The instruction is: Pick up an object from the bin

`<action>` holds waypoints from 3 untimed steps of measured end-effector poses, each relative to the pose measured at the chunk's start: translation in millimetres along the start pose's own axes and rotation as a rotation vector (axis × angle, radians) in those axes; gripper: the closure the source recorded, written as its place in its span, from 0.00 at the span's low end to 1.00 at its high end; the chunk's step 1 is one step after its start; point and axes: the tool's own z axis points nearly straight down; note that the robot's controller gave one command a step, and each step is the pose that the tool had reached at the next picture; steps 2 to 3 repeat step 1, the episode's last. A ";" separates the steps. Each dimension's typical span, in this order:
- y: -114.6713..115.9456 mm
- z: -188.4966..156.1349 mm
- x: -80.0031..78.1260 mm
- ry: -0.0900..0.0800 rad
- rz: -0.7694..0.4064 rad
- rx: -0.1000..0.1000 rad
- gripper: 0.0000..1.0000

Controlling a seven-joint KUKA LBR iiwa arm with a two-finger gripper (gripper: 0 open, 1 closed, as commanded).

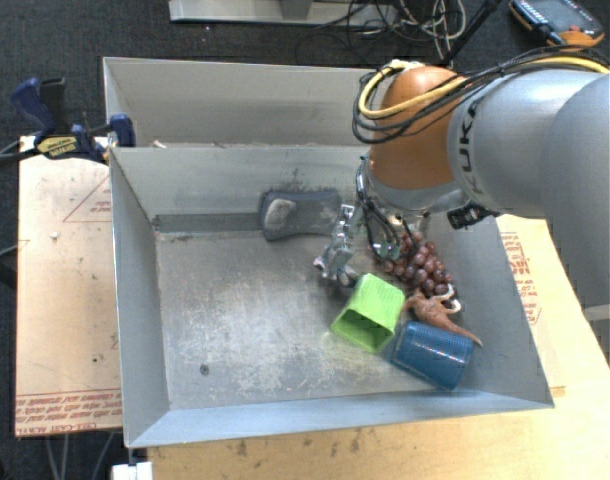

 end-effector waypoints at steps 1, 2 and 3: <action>-3.4 -3.5 4.5 0.001 0.005 0.000 1.00; -3.4 -3.5 4.5 0.001 0.005 0.000 1.00; -3.4 -3.5 4.5 0.001 0.005 0.000 1.00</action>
Offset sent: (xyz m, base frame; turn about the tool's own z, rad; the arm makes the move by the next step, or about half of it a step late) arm 0.0012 -0.0004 0.0034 0.0393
